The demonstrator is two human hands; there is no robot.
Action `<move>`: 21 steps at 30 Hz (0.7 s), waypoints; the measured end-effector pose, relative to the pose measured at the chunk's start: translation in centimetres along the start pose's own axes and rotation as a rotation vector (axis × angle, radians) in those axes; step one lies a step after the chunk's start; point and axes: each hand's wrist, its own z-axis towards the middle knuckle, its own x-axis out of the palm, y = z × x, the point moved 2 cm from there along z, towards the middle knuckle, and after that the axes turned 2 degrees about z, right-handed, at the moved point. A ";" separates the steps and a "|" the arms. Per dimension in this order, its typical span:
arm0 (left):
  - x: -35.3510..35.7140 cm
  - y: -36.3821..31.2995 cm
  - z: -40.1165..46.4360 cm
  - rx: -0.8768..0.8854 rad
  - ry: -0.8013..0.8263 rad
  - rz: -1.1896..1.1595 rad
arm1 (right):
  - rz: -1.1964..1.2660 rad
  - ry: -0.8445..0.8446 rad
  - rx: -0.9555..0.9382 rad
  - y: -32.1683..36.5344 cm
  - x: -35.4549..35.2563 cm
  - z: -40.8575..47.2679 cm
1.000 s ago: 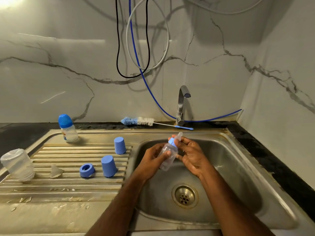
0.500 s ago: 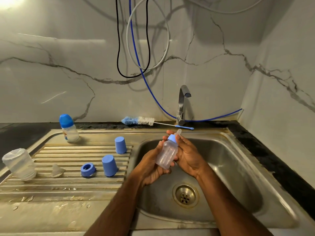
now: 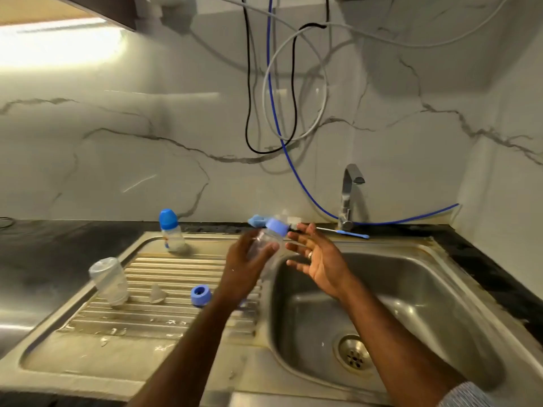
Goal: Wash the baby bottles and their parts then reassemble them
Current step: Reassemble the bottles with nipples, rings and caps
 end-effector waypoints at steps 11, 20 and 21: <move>-12.3 1.0 2.2 -0.041 -0.145 0.441 | -1.289 0.110 -0.140 -6.8 6.8 7.1; -13.9 3.3 1.4 -0.060 -0.161 0.482 | -0.459 -0.307 -0.181 -5.5 8.9 7.9; -13.9 3.4 1.4 -0.061 -0.162 0.483 | -0.333 -0.277 -0.179 -5.0 9.2 7.8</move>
